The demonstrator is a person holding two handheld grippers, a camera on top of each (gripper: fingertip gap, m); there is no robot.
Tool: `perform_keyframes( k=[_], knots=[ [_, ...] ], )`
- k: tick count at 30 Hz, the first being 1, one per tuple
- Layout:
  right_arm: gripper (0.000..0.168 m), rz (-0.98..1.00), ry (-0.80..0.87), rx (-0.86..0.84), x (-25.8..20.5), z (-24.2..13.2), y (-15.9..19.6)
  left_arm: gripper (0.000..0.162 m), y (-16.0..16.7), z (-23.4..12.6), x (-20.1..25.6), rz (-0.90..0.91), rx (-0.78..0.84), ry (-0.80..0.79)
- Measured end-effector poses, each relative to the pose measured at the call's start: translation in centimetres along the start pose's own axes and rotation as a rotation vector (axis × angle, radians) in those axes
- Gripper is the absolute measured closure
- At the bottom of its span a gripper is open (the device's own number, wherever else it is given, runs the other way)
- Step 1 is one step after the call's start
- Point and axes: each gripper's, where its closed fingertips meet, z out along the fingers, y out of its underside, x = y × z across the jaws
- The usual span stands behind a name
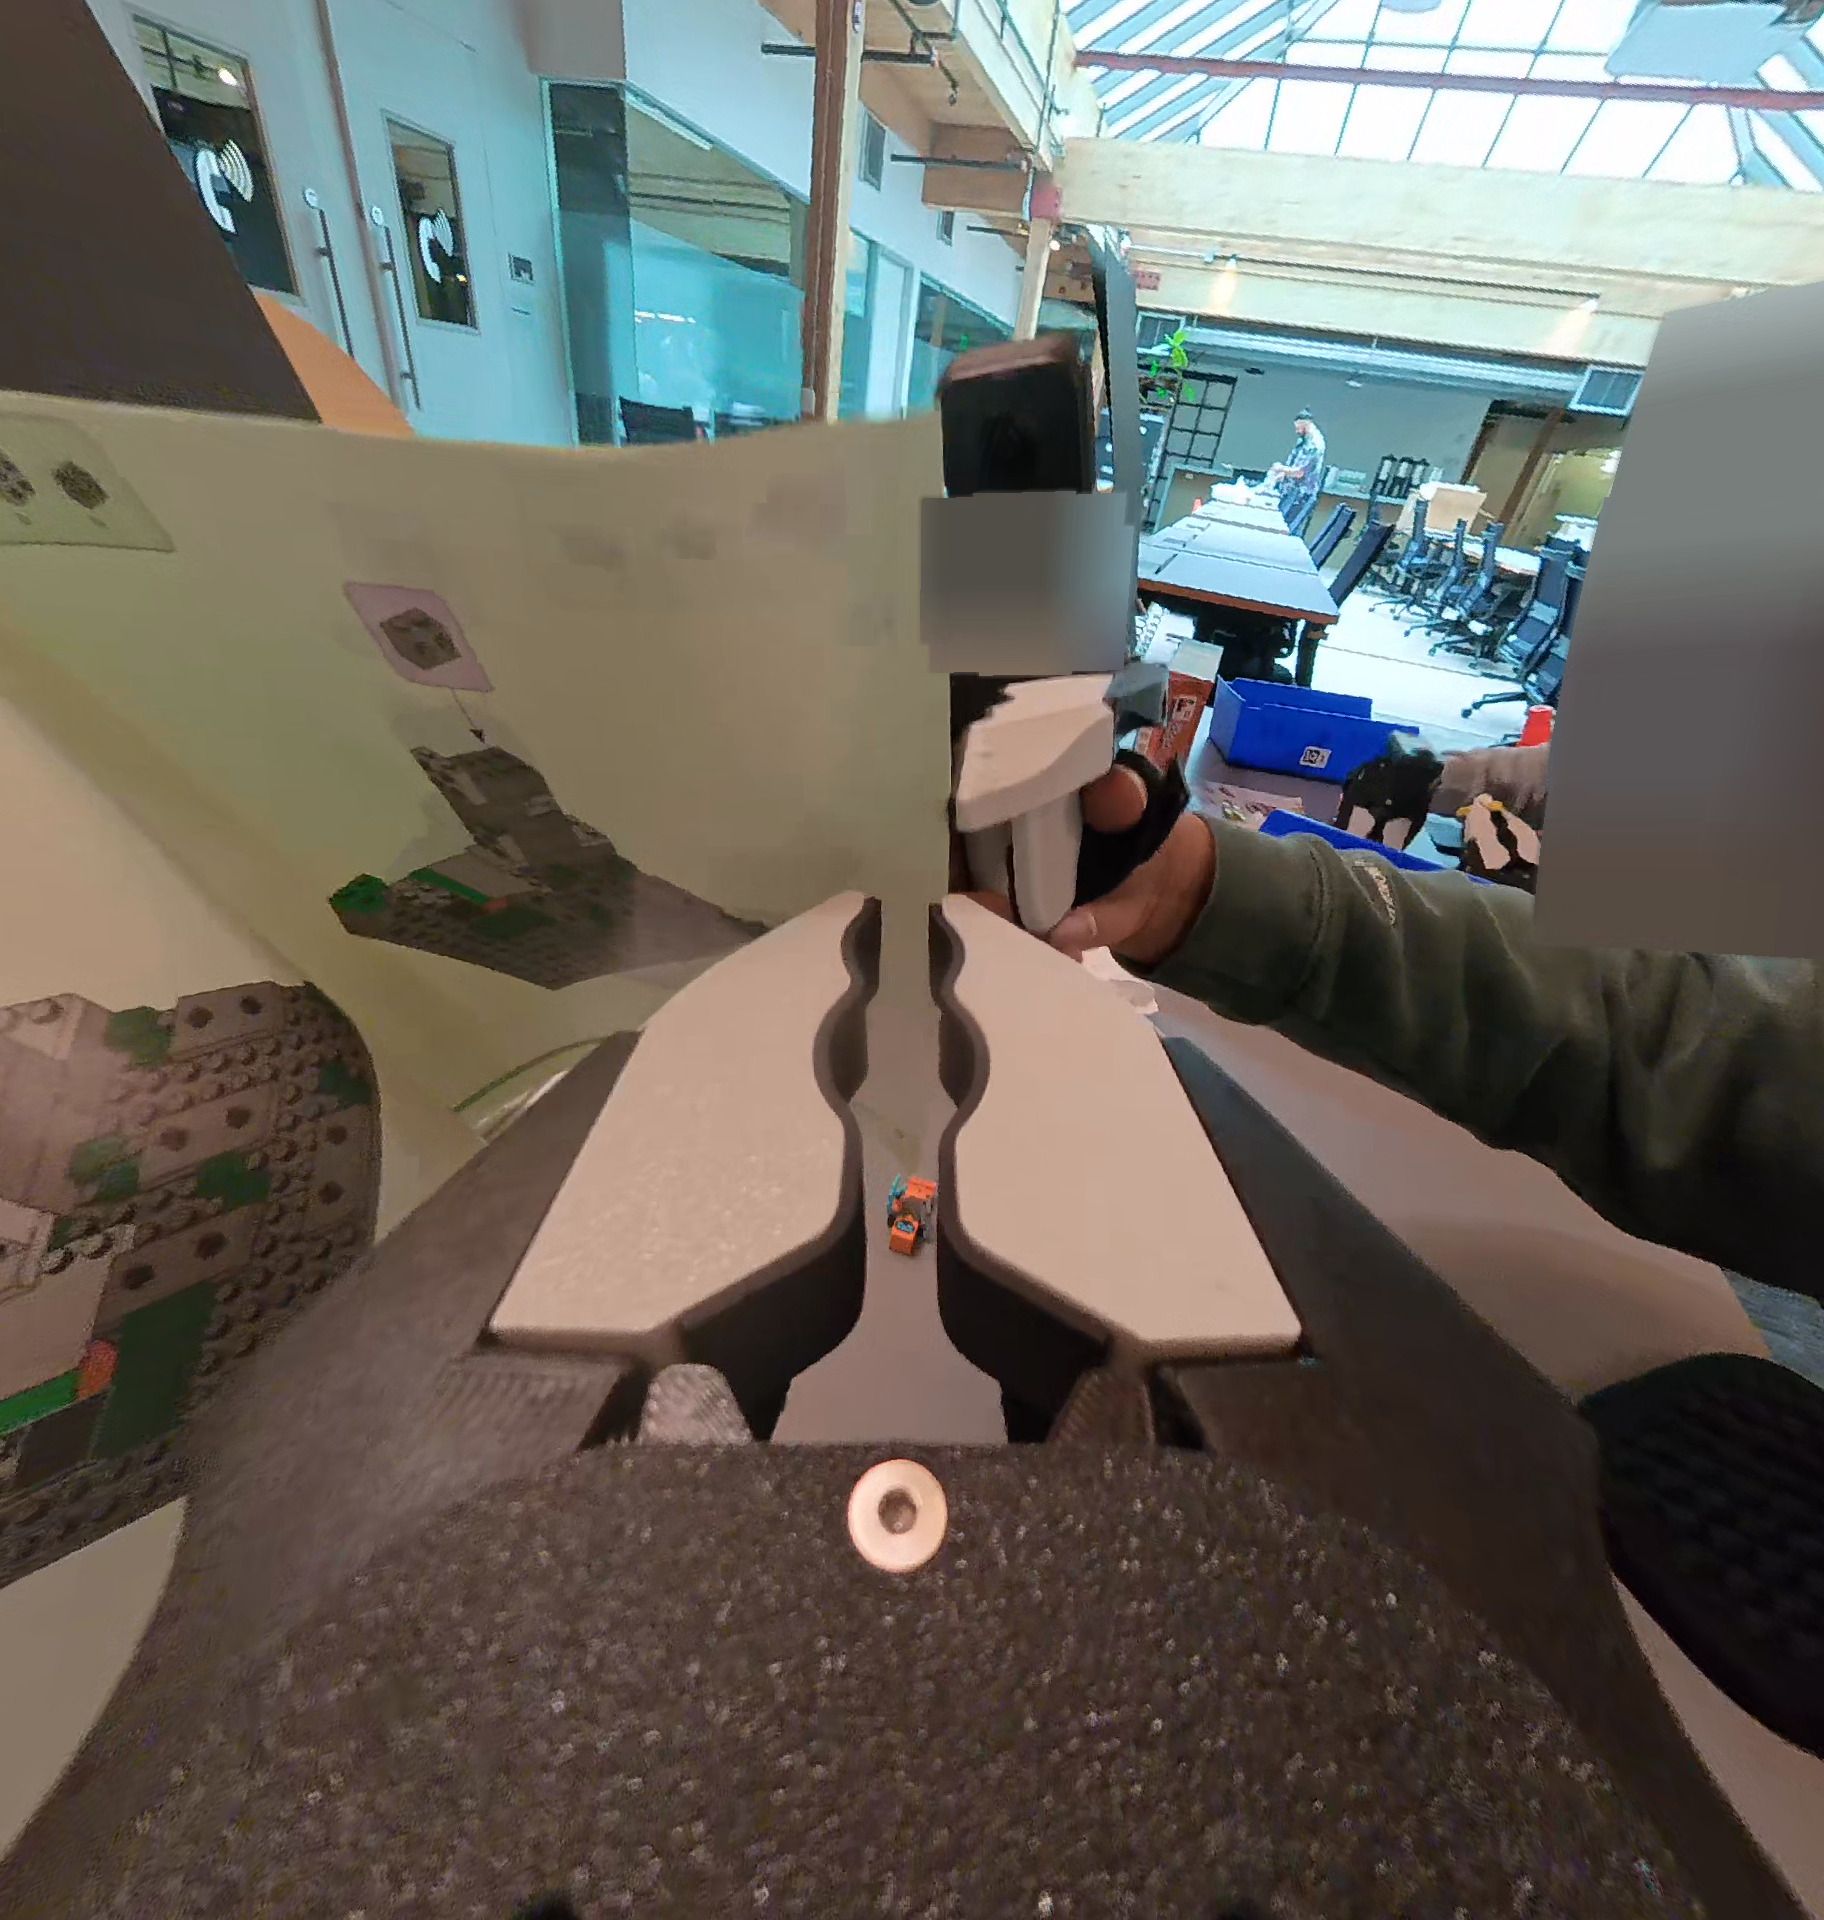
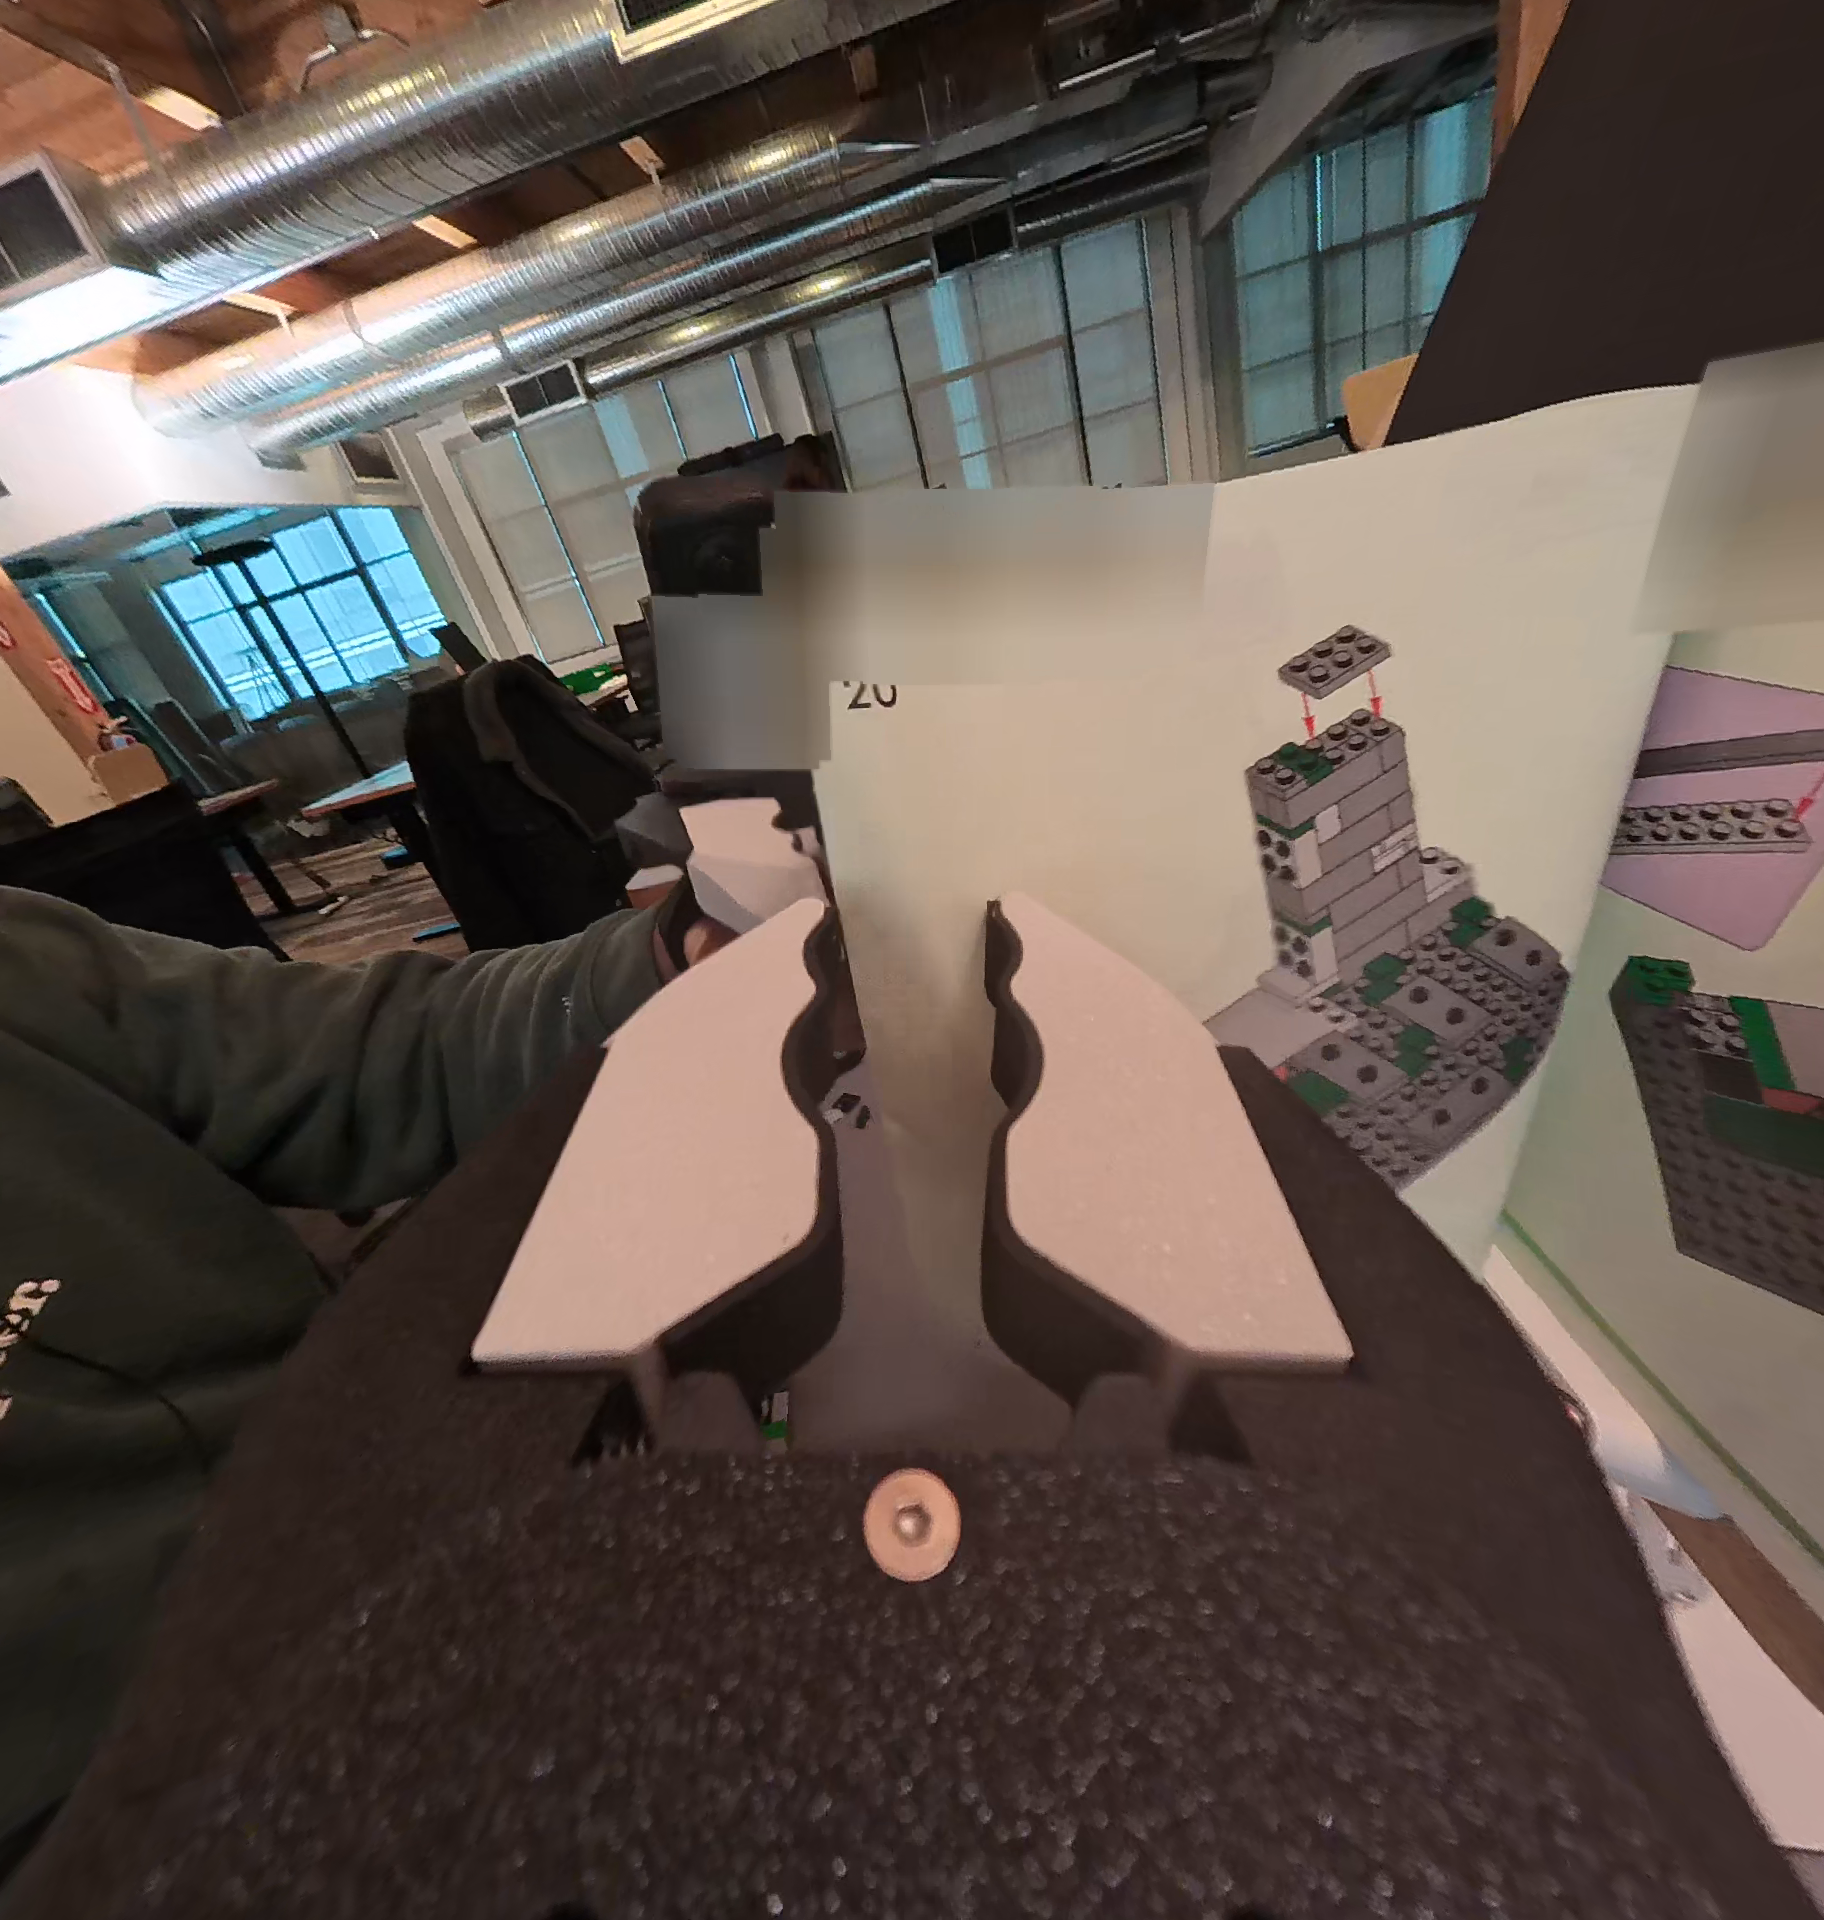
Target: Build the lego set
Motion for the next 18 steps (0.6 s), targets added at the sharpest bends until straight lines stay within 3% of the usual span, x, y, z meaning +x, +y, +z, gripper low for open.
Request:
perform_keyframes(
  k=[3, 10, 18],
  knots=[
    [0.139, -0.028, -0.002, -0.033, -0.3, 0.4, 0.6, 0.15, -1.3, -0.5, -0.1, 0.013, 0.039, -0.018],
    [0.148, -0.132, 0.133, -0.088, 1.0, 1.1, 1.3, 0.149, -1.6, -1.1, -2.2, 0.016, 0.014, -0.117],
    [0.146, -0.353, 0.486, -0.145, 4.0, -1.3, 0.0, 0.149, -1.1, -1.0, -3.9, 0.017, 0.01, -0.209]
  ],
)
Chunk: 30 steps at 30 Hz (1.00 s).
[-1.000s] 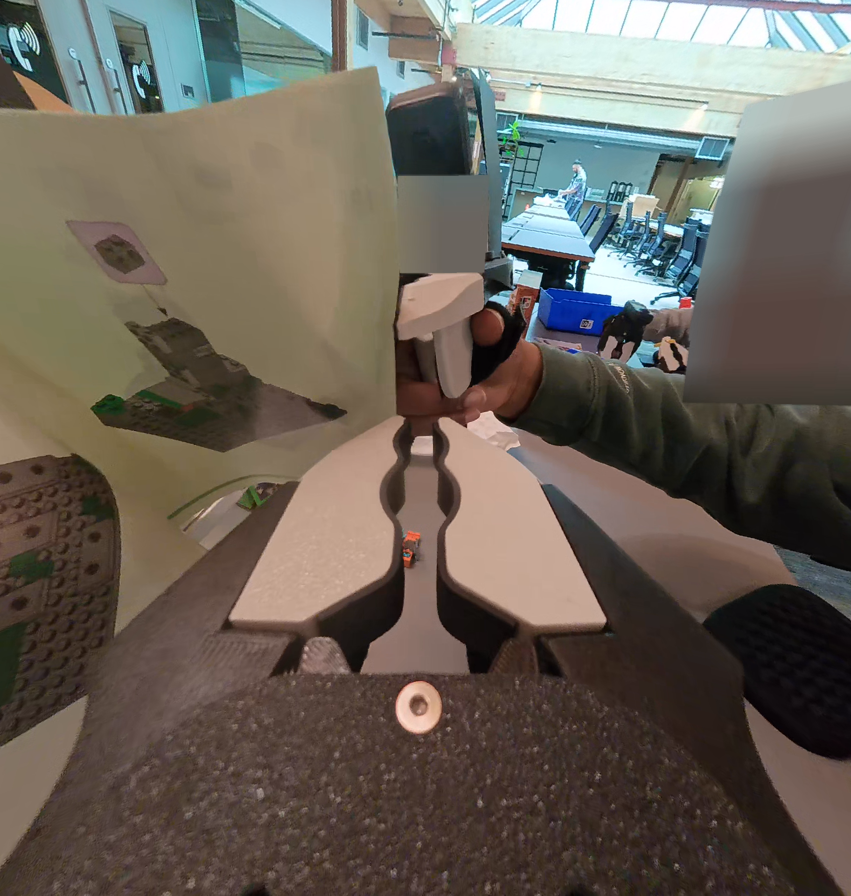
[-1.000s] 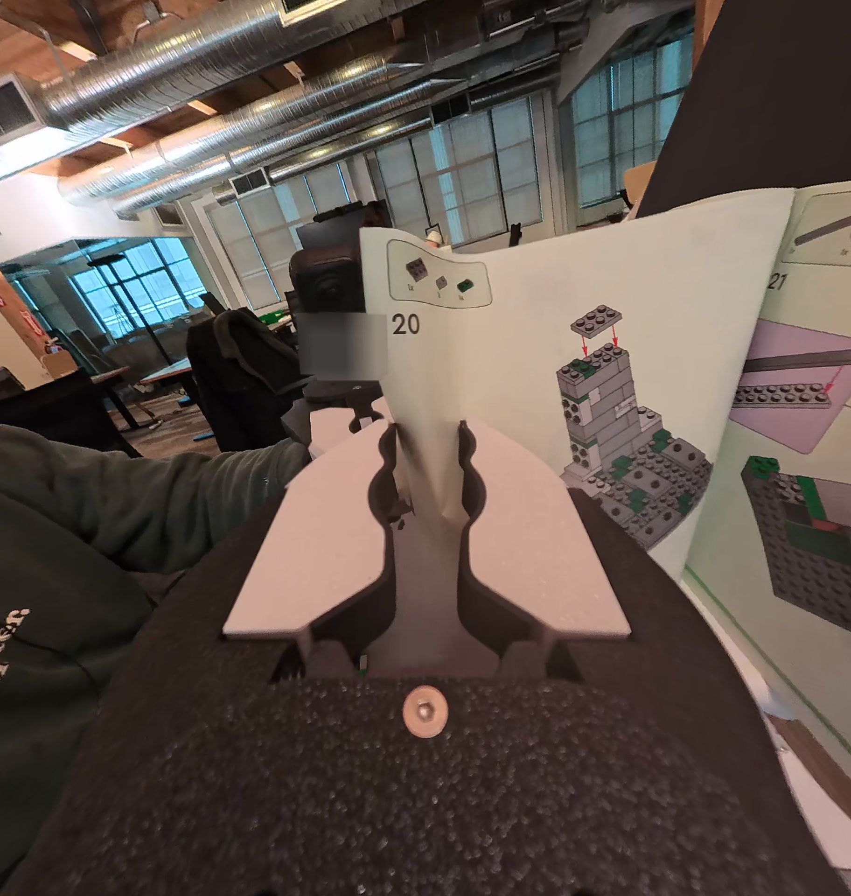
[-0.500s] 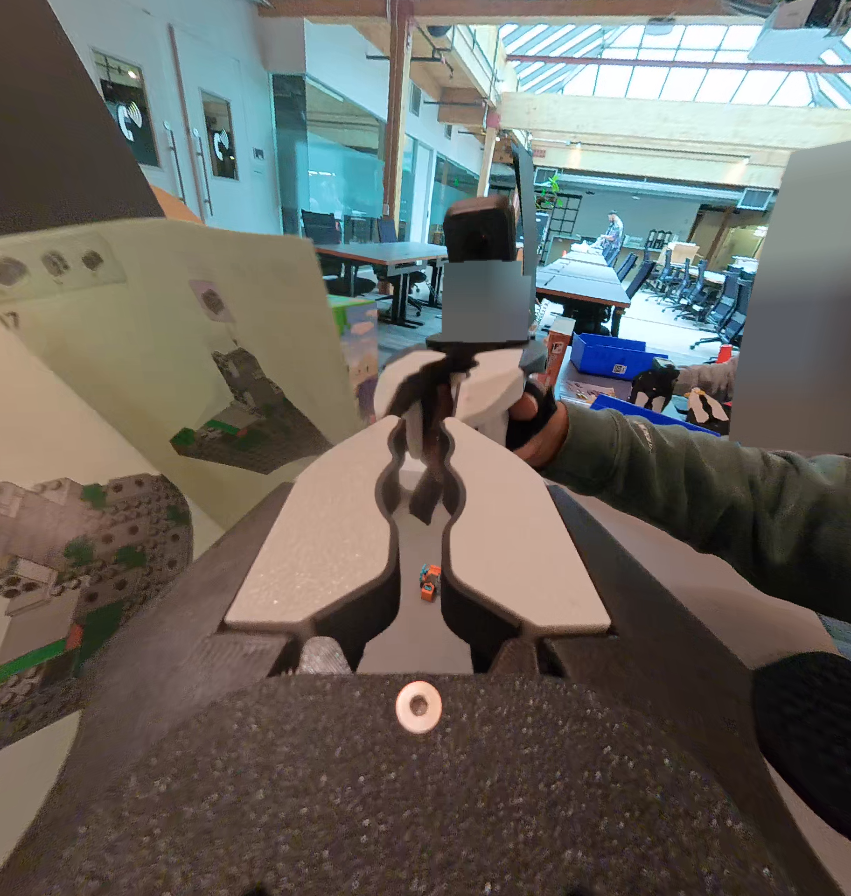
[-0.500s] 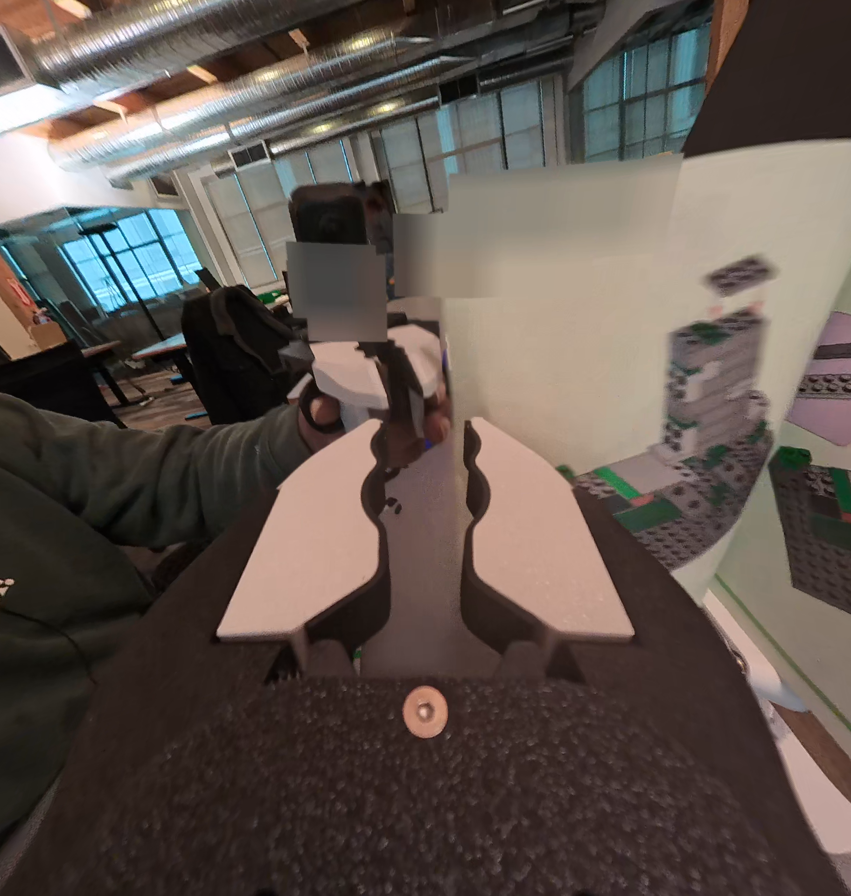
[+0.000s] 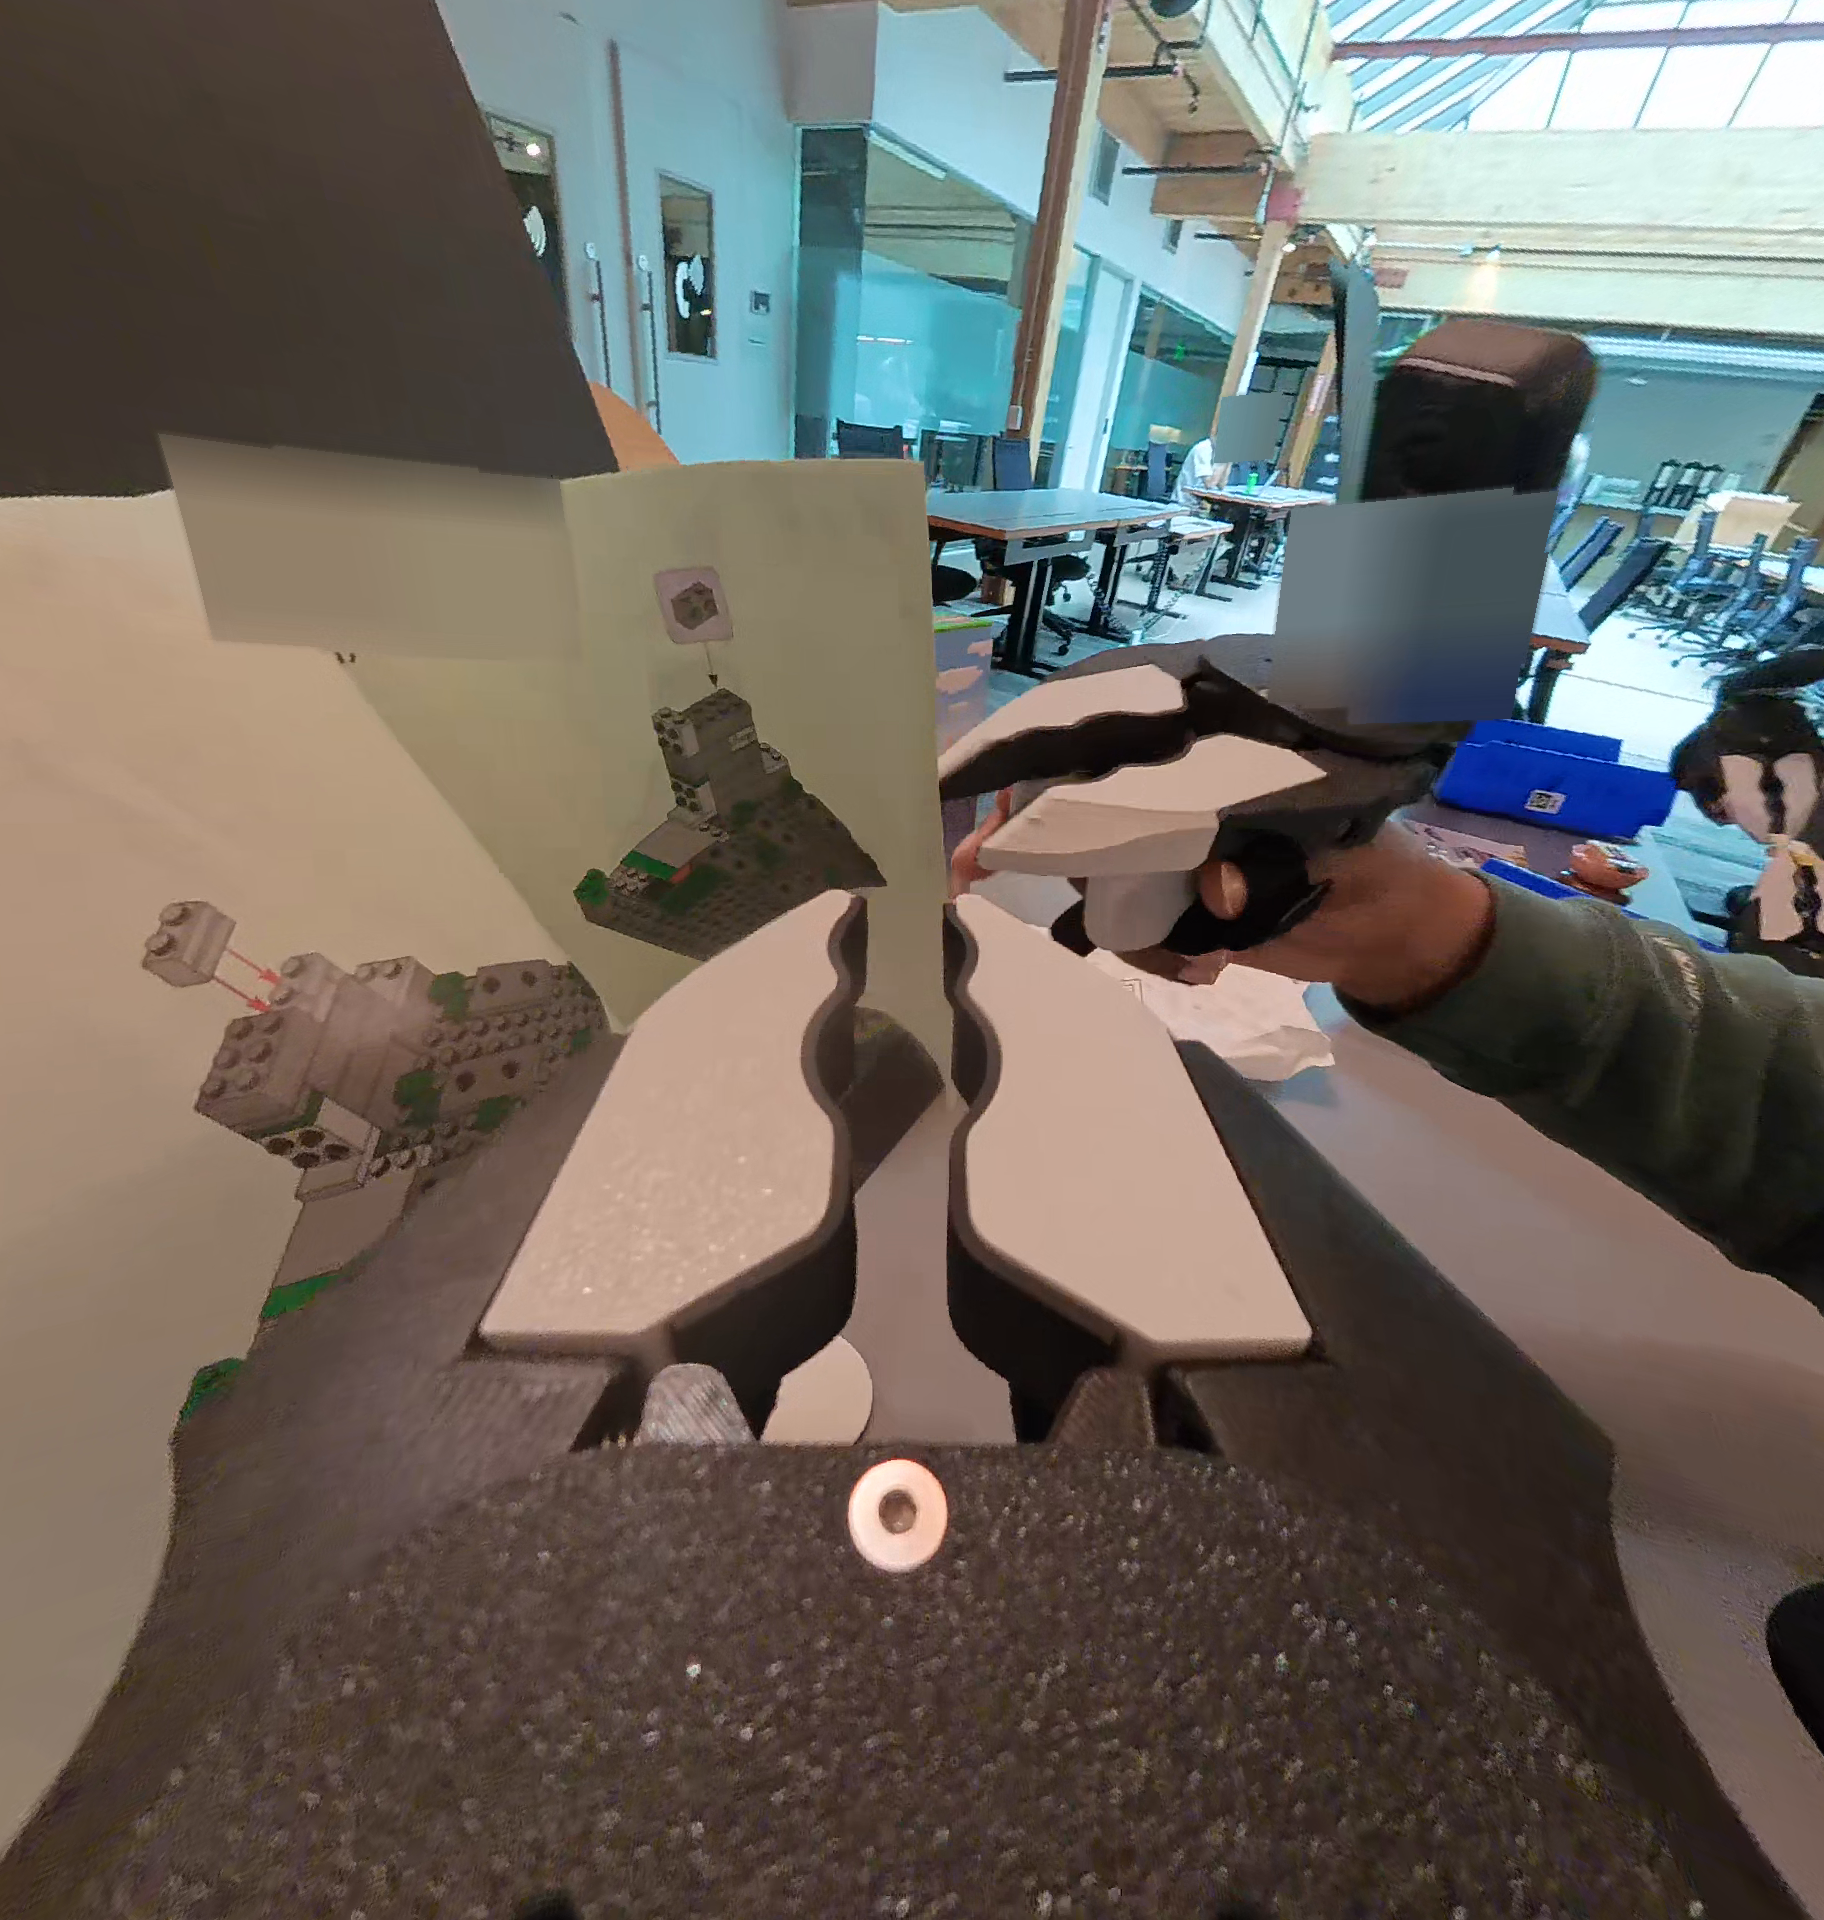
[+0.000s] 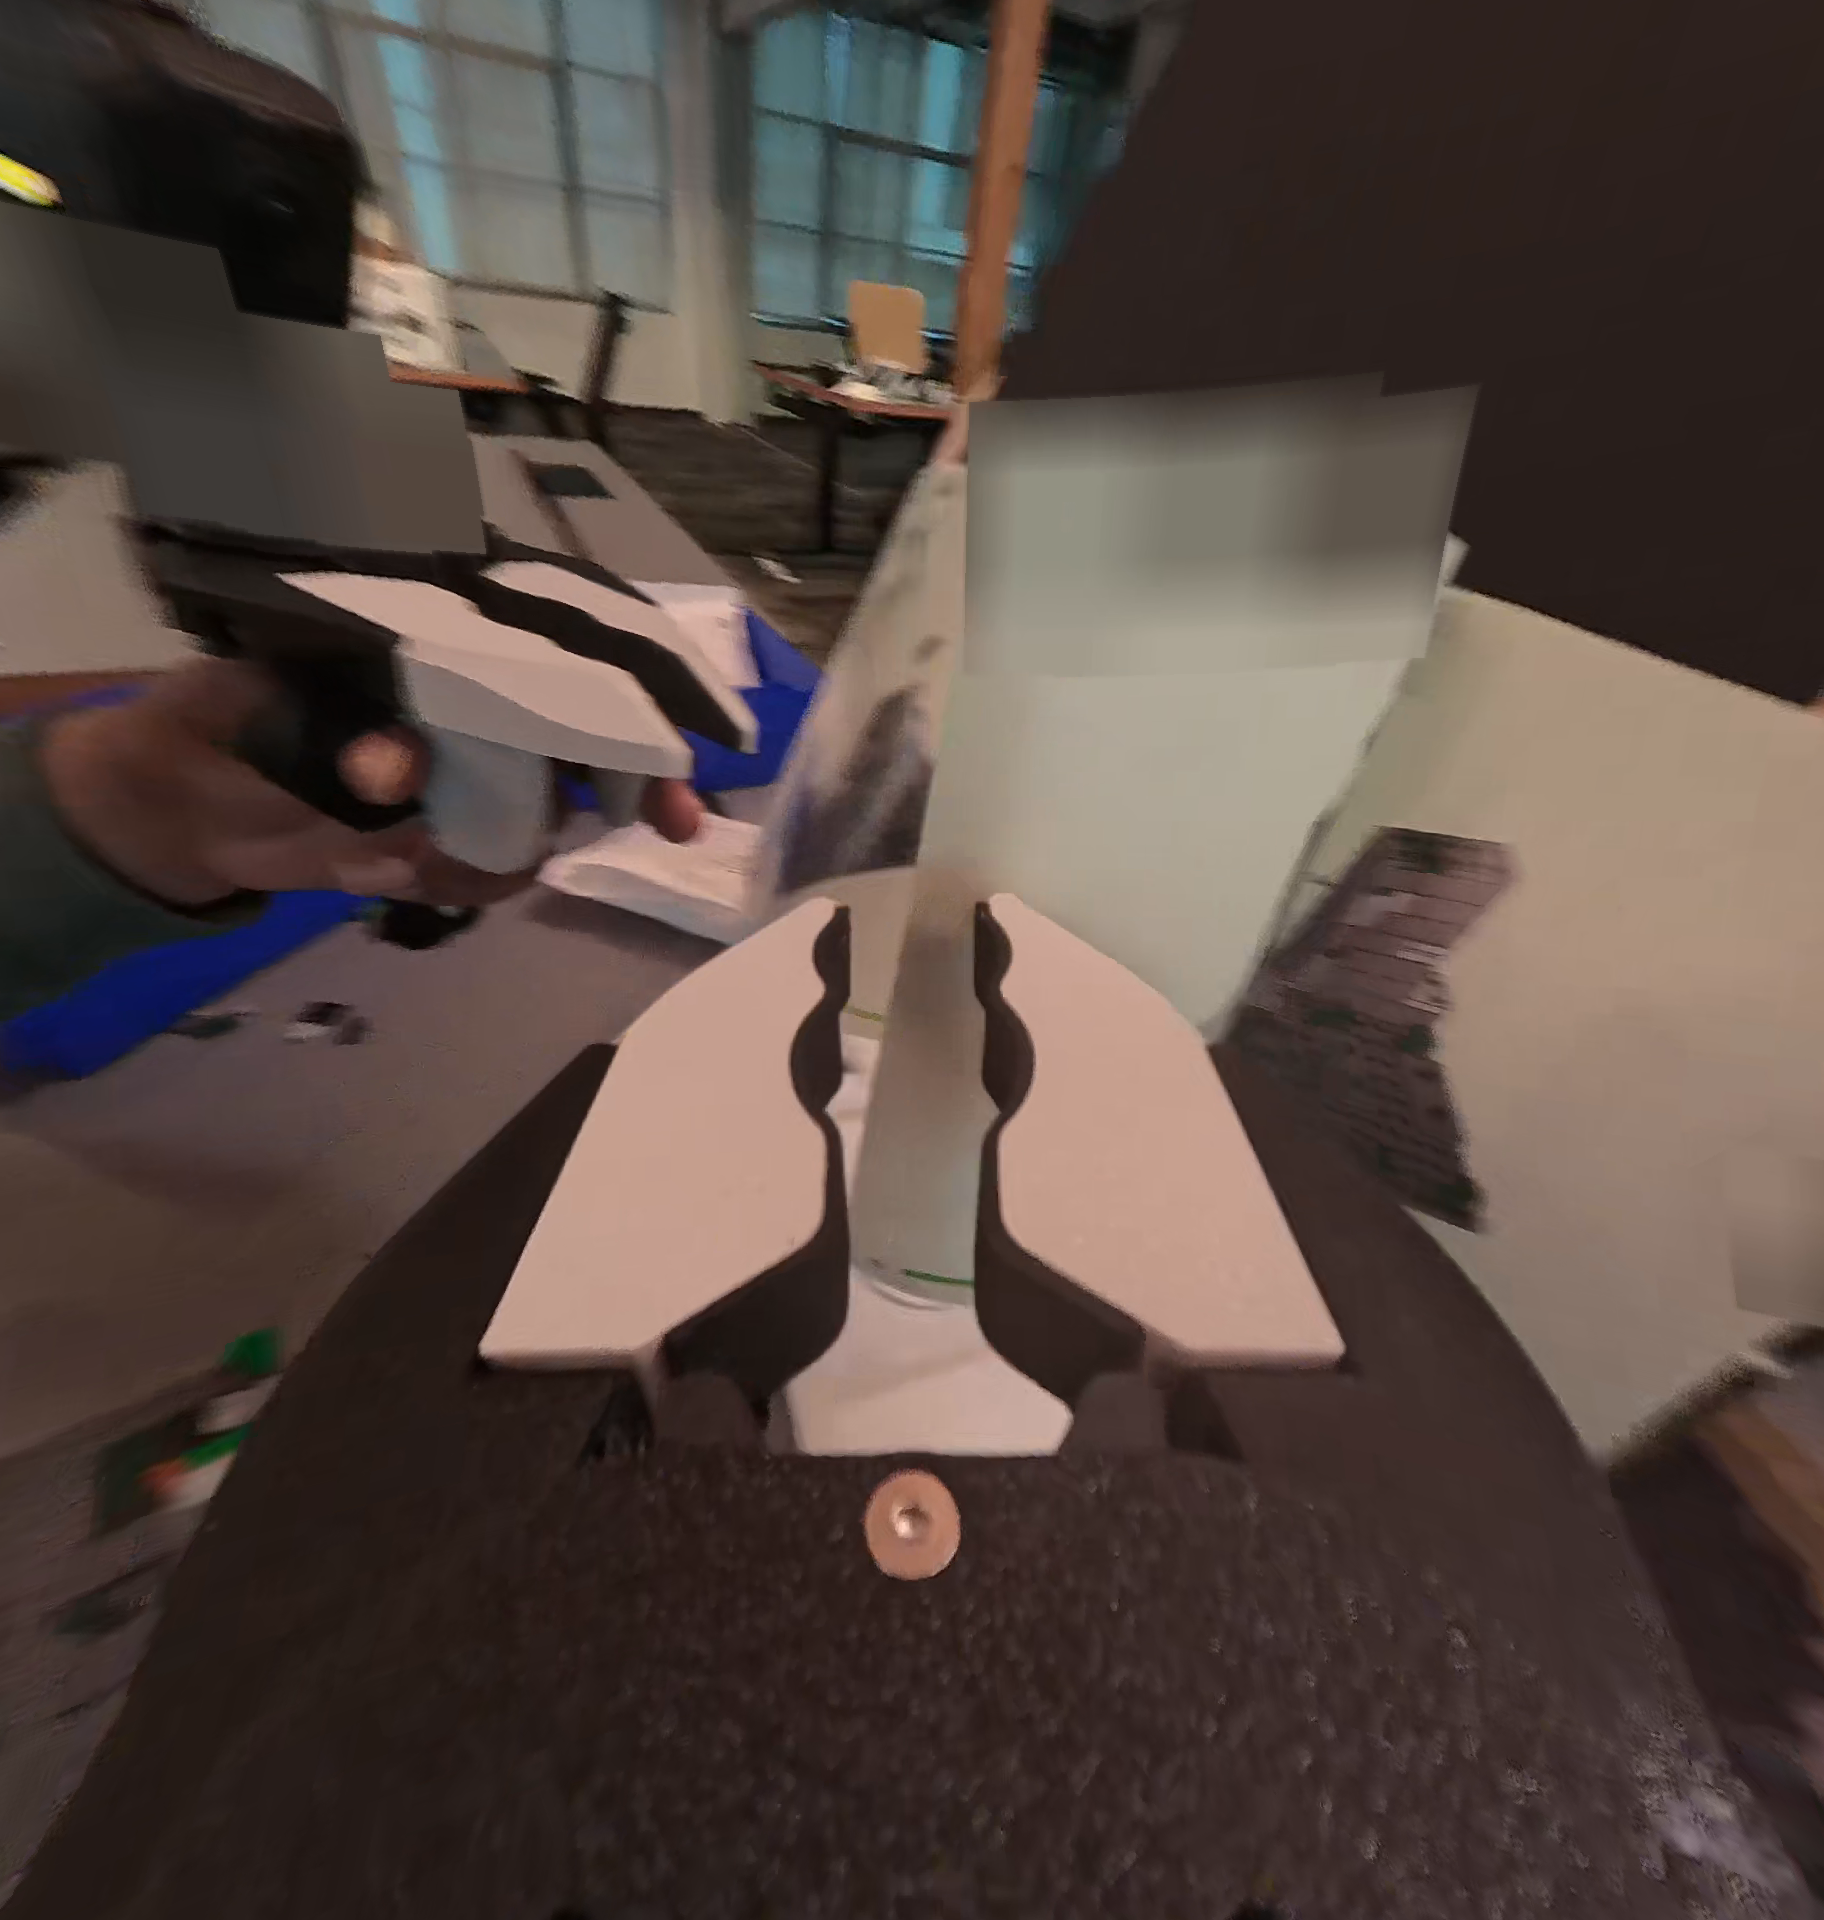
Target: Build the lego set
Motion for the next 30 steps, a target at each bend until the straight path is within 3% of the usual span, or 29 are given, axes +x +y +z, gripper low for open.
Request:
perform_keyframes(
  k=[5, 8, 10, 17, 24, 30],
  knots=[
    [0.121, -0.191, 0.419, -0.162, 5.7, -1.6, 2.2, 0.149, 0.3, 0.9, -0.3, 0.033, -0.032, -0.067],
    [0.157, -0.199, 0.637, -0.237, 9.0, -3.6, 3.7, 0.15, 1.1, 1.0, 0.0, 0.047, -0.054, -0.079],
    [0.164, -0.212, 0.752, -0.247, 11.1, -5.3, 4.2, 0.15, 1.8, 0.8, 0.1, 0.063, -0.078, -0.089],
    [0.168, -0.181, 0.707, -0.247, 12.5, -5.8, 6.5, 0.151, 3.6, 1.1, 0.9, 0.149, -0.152, -0.102],
    [0.161, -0.393, 0.776, -0.176, 10.9, -5.7, 4.4, 0.15, 4.9, 2.2, 0.4, 0.246, -0.229, -0.174],
    [0.146, -0.534, 0.631, -0.029, 7.4, -5.5, 2.2, 0.15, 5.9, 1.6, -1.1, 0.236, -0.26, -0.217]
  ],
)
